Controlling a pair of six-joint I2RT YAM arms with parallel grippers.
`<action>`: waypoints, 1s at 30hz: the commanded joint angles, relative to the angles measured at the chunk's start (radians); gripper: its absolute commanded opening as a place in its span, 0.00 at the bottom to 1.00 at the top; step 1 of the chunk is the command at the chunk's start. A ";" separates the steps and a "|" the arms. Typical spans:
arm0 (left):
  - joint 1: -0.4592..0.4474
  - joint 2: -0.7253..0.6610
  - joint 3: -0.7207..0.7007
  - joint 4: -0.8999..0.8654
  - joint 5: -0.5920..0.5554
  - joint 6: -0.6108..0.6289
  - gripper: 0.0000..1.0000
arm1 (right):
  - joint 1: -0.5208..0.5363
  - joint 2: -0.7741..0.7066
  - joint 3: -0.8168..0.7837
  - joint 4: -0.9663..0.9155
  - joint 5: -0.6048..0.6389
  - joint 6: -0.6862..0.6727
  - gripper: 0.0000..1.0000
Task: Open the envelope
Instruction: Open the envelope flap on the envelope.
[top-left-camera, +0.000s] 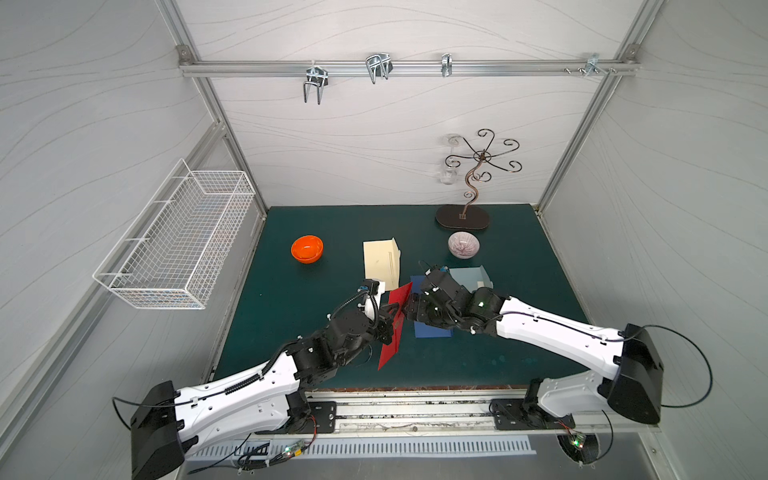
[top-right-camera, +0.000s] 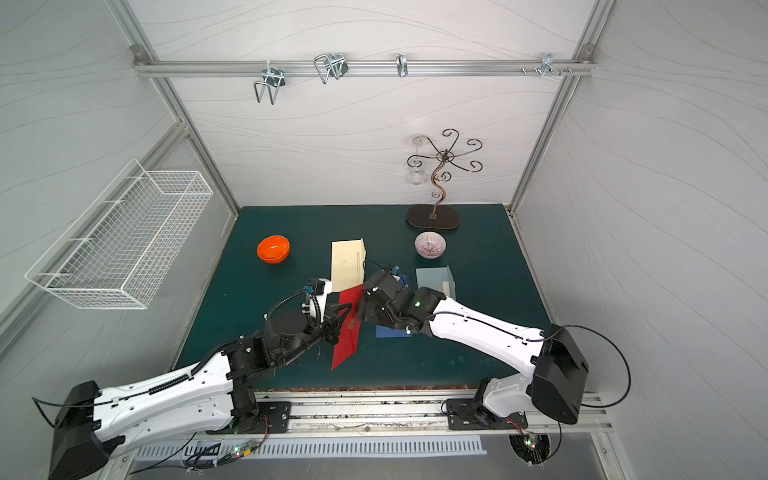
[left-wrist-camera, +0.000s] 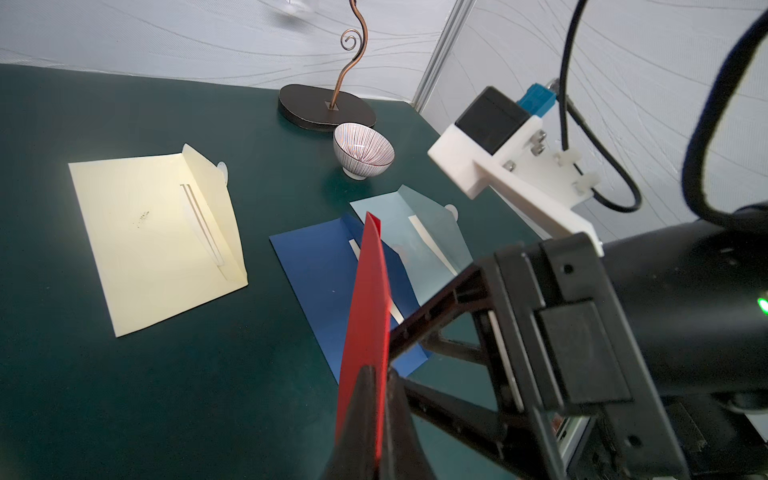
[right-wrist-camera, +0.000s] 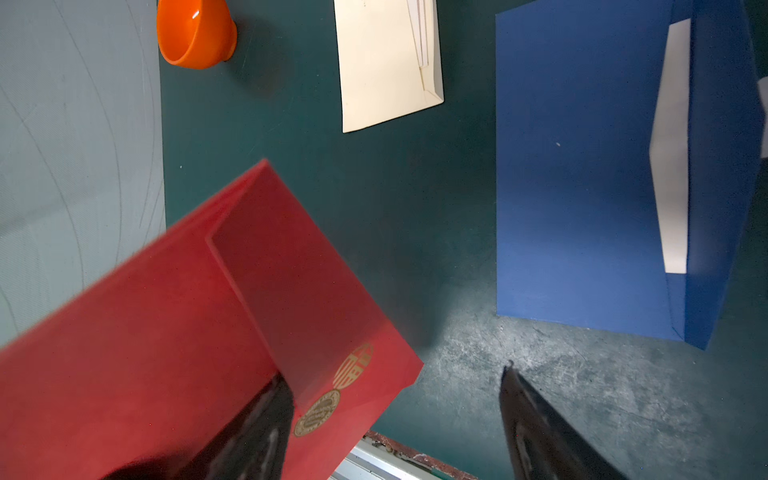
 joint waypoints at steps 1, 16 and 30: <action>-0.004 -0.003 0.020 0.065 0.020 0.007 0.00 | 0.006 0.016 0.028 -0.048 0.019 0.015 0.79; -0.004 -0.012 0.021 0.051 0.008 0.007 0.00 | 0.005 0.042 0.063 -0.118 0.034 0.019 0.76; -0.005 -0.014 0.024 0.049 0.009 0.011 0.00 | 0.008 0.073 0.111 -0.216 0.086 0.037 0.75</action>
